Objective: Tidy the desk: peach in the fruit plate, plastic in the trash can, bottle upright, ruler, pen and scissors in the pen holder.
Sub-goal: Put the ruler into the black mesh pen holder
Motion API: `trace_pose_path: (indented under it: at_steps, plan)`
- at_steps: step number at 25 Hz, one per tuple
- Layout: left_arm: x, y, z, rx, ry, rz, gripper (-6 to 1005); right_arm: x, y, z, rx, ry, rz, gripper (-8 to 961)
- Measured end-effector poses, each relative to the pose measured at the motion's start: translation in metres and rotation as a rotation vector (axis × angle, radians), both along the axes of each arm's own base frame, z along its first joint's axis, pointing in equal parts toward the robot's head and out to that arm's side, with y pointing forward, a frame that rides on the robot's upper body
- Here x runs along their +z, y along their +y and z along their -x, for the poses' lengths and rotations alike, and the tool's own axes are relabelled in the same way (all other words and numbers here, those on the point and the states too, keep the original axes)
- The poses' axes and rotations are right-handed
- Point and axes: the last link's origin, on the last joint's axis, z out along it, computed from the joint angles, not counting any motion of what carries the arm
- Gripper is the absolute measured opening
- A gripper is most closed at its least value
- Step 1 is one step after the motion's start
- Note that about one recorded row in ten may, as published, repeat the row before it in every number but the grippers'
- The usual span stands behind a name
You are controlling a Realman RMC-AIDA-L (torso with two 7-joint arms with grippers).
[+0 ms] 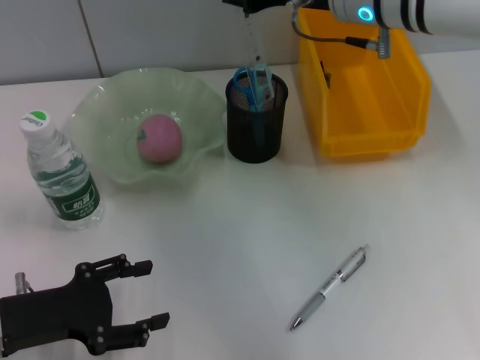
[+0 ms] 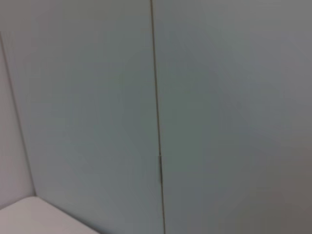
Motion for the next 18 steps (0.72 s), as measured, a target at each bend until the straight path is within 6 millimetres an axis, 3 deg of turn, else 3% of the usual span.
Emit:
trace_pose_path:
  at_steps: [18]
  plan:
    - [0.0,0.0,0.0,0.001,0.0,-0.003,796,-0.032,0.032,-0.011,-0.051,-0.021,-0.017,448]
